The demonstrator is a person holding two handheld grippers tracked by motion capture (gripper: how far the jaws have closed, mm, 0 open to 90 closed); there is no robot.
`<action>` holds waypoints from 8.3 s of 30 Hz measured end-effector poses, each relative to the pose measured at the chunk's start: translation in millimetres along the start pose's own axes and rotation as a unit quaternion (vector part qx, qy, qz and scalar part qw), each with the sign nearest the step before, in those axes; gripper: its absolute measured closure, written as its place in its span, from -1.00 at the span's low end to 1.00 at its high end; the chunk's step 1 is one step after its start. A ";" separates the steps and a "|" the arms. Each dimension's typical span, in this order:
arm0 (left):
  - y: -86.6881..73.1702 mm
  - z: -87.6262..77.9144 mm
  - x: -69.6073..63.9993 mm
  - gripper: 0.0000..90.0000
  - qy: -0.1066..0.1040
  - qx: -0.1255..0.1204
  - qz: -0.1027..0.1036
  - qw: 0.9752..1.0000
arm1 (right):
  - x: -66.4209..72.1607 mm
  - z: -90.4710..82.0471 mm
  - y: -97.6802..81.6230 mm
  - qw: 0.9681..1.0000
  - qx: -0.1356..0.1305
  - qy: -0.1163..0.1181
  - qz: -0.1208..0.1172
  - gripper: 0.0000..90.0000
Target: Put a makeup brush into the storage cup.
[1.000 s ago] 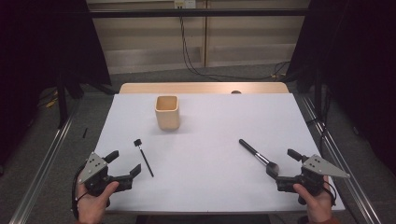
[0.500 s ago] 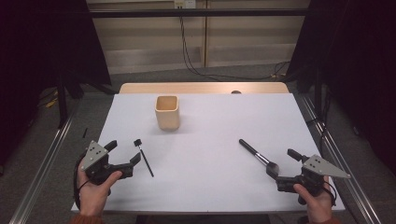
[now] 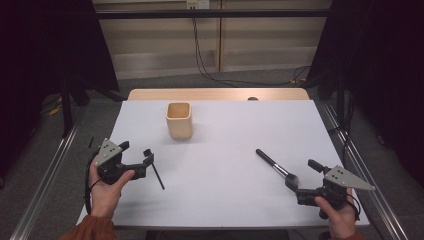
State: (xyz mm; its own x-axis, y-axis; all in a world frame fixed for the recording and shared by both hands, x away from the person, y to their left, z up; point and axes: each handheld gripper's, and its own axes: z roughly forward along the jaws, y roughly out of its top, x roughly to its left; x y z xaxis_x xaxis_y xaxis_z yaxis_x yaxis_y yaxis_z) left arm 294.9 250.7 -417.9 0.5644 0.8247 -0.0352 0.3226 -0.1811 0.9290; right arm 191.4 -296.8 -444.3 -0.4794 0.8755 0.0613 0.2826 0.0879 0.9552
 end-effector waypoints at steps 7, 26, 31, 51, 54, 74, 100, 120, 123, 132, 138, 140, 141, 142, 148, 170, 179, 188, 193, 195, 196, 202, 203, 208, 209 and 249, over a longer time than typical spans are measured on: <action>5.8 6.8 5.2 -0.93 0.004 0.002 -0.002 1.000 | 0.2 0.0 0.0 1.000 0.000 0.001 0.002 -1.00; 17.6 24.9 14.1 -0.92 0.002 0.026 0.006 1.000 | -0.4 -0.1 -0.5 1.000 0.000 0.004 0.003 -1.00; 19.2 28.3 19.9 -0.90 0.007 0.059 -0.004 0.998 | -0.6 -0.9 -0.5 1.000 -0.001 0.006 0.005 -1.00; 31.2 51.2 25.9 -0.76 0.007 0.252 -0.027 0.967 | -1.1 0.4 -1.2 1.000 0.005 0.006 0.006 -1.00; 31.8 54.2 25.6 -0.75 0.006 0.268 -0.041 0.963 | -0.8 0.4 -1.1 1.000 0.005 0.006 0.005 -1.00; 29.3 77.4 23.1 -0.76 0.048 0.396 -0.046 0.916 | -0.4 0.8 -1.0 1.000 0.008 0.008 0.005 -1.00; 17.6 106.3 15.1 -0.34 0.074 0.484 -0.120 0.864 | -0.7 1.0 -1.4 1.000 0.011 0.009 0.004 -1.00; 14.4 117.5 11.2 -0.15 0.091 0.507 -0.098 0.852 | -0.7 0.7 -1.9 1.000 0.012 0.012 0.003 -1.00; 15.4 118.7 11.5 -0.12 0.091 0.513 -0.100 0.848 | -0.8 0.3 -2.1 1.000 0.012 0.011 0.004 -1.00; 17.5 116.4 14.6 0.27 0.076 0.524 -0.090 0.843 | -0.3 -0.5 -2.5 1.000 0.014 0.010 0.004 -1.00; 17.9 115.8 20.7 0.58 0.071 0.530 -0.087 0.841 | 0.1 -0.5 -2.4 1.000 0.013 0.010 0.004 -1.00; 18.5 116.9 20.4 0.64 0.072 0.534 -0.085 0.838 | 0.2 -0.4 -2.4 1.000 0.013 0.010 0.004 -1.00; 18.7 117.5 20.6 0.66 0.072 0.537 -0.085 0.836 | 0.2 -0.4 -2.4 1.000 0.013 0.010 0.004 -1.00; 19.0 118.0 21.2 0.68 0.071 0.539 -0.084 0.835 | 0.2 -0.5 -2.4 1.000 0.013 0.010 0.004 -1.00; 19.3 119.8 25.2 0.84 0.066 0.545 -0.089 0.831 | 0.1 -0.3 -2.5 1.000 0.013 0.011 0.005 -1.00; 15.5 102.7 36.2 0.92 0.008 0.502 -0.087 0.861 | -1.0 0.2 -2.6 1.000 0.016 0.009 0.005 -1.00; 13.9 93.6 39.3 0.92 -0.004 0.484 -0.096 0.870 | -1.1 0.5 -2.6 1.000 0.015 0.008 0.007 -1.00; 22.3 80.0 44.8 0.92 -0.010 0.426 -0.101 0.899 | -1.0 0.9 -2.6 1.000 0.010 0.006 0.008 -1.00; 23.9 71.6 44.4 0.92 -0.019 0.396 -0.094 0.913 | -0.9 1.0 -2.8 1.000 0.004 0.005 0.010 -1.00; 23.6 69.1 44.7 0.92 -0.020 0.385 -0.087 0.919 | -0.9 1.4 -3.0 1.000 0.004 0.004 0.013 -1.00; 23.2 67.9 44.2 0.92 -0.019 0.378 -0.091 0.921 | -0.8 1.3 -3.1 1.000 0.004 0.004 0.013 -1.00; 21.8 58.4 41.0 0.92 -0.035 0.329 -0.079 0.940 | -1.4 1.5 -3.4 1.000 0.002 0.004 0.015 -1.00; 21.9 56.4 40.7 0.92 -0.039 0.322 -0.077 0.943 | -1.6 1.4 -3.5 1.000 0.001 0.003 0.015 -1.00; 23.3 43.1 40.0 0.92 -0.038 0.269 -0.071 0.960 | -2.9 1.7 -3.8 1.000 0.000 -0.002 0.017 -1.00; 23.5 41.6 40.1 0.92 -0.036 0.263 -0.070 0.962 | -3.4 1.6 -3.8 1.000 0.000 -0.001 0.017 -1.00; 16.8 6.4 24.5 0.91 -0.056 -0.013 -0.047 0.997 | -6.2 1.1 -4.8 1.000 -0.007 -0.013 0.024 -1.00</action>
State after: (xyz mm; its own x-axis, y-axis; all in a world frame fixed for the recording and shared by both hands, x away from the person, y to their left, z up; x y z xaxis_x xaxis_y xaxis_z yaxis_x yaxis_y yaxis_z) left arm 319.1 264.5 -405.5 0.6140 0.7724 -0.1625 0.3599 -0.0907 0.9286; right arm 193.9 -302.1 -449.6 -0.4433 0.8909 0.0988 0.2931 0.0399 0.9552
